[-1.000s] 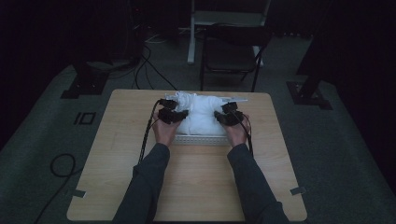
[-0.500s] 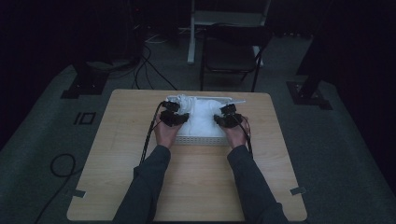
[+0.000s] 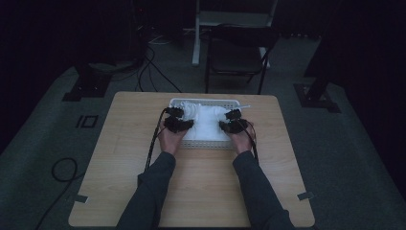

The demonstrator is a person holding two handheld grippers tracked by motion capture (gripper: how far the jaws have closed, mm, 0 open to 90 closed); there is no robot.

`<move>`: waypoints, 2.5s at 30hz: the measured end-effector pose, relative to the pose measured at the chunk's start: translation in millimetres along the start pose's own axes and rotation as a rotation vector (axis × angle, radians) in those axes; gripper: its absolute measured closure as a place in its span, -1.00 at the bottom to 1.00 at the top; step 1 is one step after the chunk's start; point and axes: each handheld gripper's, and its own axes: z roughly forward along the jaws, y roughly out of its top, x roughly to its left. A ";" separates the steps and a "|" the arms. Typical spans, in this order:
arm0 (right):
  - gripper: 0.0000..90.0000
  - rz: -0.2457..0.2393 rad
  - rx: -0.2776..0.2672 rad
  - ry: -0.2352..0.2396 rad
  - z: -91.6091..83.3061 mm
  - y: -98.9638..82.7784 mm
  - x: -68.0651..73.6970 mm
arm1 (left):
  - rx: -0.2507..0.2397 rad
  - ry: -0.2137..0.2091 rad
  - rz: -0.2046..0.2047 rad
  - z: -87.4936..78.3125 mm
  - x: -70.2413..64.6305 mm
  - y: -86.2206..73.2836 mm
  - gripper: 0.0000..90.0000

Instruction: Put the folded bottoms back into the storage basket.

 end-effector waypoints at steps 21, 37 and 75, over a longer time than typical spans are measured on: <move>0.40 0.006 0.026 -0.017 0.1 -4.6 -3.6 | 0.067 0.019 -0.022 3.0 2.3 0.2 0.00; -0.13 -0.025 0.010 -0.078 -11.8 -1.7 -8.4 | 0.041 0.072 -0.025 -4.4 10.1 2.6 -0.23; 0.13 0.048 -0.198 -0.088 -86.5 -55.0 -30.7 | -0.161 0.043 0.045 -82.5 29.2 -54.6 -0.25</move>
